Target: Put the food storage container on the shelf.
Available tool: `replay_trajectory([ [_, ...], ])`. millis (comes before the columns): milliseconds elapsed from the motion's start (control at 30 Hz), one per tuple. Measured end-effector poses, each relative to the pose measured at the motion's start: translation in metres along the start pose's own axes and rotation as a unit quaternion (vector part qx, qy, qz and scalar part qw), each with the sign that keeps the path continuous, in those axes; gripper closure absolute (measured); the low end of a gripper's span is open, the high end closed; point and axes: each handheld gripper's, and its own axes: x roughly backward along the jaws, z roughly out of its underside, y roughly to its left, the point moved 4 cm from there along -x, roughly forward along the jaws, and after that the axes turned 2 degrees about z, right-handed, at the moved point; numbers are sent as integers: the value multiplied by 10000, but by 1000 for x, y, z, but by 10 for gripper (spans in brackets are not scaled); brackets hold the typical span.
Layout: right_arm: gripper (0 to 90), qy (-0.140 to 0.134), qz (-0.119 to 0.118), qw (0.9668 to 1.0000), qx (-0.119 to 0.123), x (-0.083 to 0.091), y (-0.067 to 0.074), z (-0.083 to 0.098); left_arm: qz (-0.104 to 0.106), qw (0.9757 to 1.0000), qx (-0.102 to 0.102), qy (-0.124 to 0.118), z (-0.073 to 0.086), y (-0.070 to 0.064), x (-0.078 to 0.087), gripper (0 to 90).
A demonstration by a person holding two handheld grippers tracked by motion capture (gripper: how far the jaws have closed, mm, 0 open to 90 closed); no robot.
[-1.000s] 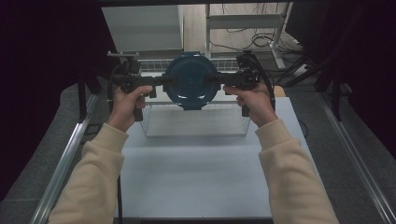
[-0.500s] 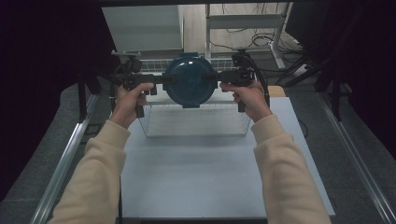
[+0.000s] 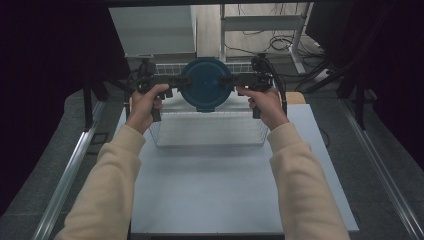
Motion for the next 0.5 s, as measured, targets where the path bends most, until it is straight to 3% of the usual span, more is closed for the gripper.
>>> replay_trajectory([
  [267, 382, 2, -48, 9968, -795, -9, -18, -4, 24, 9992, 396, -22, -1, 12, -12, 379],
  [400, 381, -49, -7, 9951, -988, -14, -23, -4, 63, 9983, 586, -43, -2, 18, -16, 369],
  [500, 383, -54, 15, 9932, -1163, -16, -28, -4, 97, 9982, 584, -55, -1, 21, -19, 354],
])
